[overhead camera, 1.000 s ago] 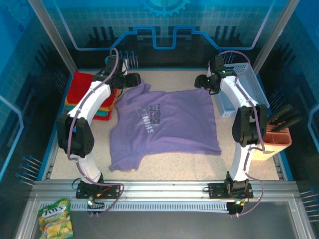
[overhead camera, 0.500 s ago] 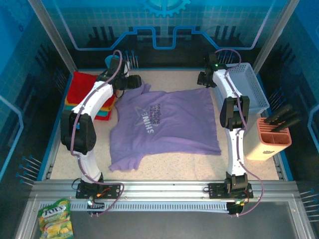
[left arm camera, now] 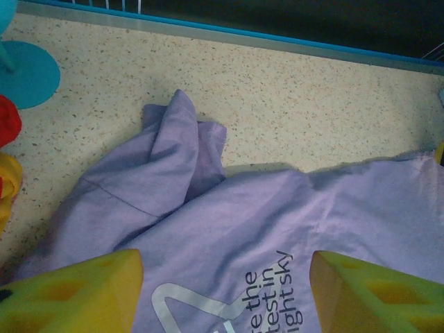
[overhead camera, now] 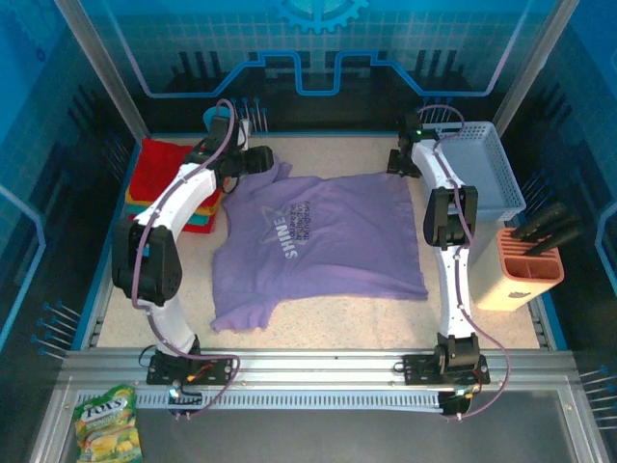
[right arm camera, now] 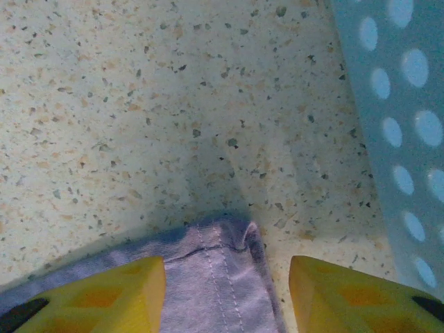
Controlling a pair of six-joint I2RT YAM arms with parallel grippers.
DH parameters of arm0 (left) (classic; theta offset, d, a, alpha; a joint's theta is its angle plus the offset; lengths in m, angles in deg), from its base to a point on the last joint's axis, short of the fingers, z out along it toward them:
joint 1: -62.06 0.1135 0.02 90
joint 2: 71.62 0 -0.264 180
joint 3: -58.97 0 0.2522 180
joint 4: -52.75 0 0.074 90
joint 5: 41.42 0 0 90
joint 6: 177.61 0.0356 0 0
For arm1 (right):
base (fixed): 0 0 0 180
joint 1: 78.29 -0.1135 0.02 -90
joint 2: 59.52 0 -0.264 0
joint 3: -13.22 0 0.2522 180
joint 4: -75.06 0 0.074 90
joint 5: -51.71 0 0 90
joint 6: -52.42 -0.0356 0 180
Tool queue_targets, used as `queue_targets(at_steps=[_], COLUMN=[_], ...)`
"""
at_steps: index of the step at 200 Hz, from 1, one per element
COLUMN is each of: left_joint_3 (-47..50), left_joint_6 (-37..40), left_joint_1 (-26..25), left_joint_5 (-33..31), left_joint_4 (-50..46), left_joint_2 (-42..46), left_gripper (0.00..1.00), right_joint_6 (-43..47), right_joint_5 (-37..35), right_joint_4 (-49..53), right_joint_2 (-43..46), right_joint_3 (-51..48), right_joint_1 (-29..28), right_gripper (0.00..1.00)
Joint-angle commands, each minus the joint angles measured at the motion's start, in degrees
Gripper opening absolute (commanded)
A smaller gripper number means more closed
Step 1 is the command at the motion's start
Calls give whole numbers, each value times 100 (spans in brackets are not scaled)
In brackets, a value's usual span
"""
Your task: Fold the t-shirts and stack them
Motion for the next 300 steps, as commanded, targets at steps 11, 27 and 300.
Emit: queue_targets(at_steps=[11,27,300], left_joint_3=[32,0,-1522], left_joint_6=[-101,-77,240], left_joint_1=[-4,-4,172], left_joint_5=[203,148,-201], left_joint_4=[177,159,-608], left_joint_2=[150,118,-1485], left_gripper=[66,66,67], right_joint_6=[-2,-12,199], right_joint_5=[-143,-86,-71], right_joint_4=[155,136,-416], right_joint_2=[-57,-123,1210], right_joint_3=[192,250,-839], right_joint_1=[-10,-1,-182], right_gripper=[51,52,0])
